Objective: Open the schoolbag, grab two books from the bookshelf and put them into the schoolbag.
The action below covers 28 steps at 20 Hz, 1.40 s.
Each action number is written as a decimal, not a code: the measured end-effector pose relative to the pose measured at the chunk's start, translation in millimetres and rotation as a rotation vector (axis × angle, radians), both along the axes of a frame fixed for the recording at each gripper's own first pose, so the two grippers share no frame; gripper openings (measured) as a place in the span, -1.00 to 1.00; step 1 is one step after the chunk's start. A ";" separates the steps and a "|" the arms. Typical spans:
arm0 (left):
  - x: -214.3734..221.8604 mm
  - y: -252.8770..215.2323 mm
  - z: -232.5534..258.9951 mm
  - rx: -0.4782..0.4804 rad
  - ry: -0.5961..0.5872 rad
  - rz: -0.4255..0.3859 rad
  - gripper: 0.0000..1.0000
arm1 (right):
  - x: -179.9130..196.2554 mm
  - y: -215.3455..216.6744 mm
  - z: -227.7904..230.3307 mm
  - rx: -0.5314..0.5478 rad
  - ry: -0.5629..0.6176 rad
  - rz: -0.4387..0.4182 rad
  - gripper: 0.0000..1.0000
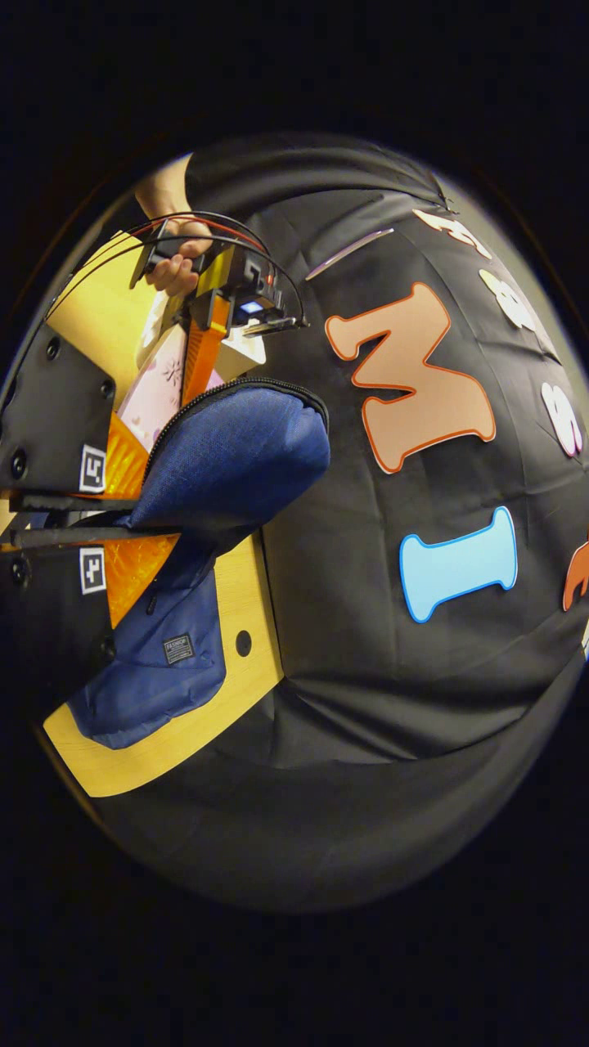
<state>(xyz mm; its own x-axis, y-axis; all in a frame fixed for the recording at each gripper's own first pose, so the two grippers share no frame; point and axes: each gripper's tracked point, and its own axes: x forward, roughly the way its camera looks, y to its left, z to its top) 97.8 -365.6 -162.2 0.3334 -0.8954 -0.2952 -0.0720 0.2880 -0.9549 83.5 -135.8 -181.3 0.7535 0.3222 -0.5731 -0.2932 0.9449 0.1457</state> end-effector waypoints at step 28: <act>-22.5 -96.0 -40.9 -0.060 0.155 0.035 -0.10 | 11.4 -2.1 4.1 0.040 -0.023 -0.043 -0.82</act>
<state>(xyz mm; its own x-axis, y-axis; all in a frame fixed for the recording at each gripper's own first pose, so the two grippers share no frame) 75.3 -461.7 -203.1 0.3194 -0.9015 -0.2920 -0.2292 0.2256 -0.9469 94.9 -137.9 -177.3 0.7799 0.3117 -0.5429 -0.2562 0.9502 0.1774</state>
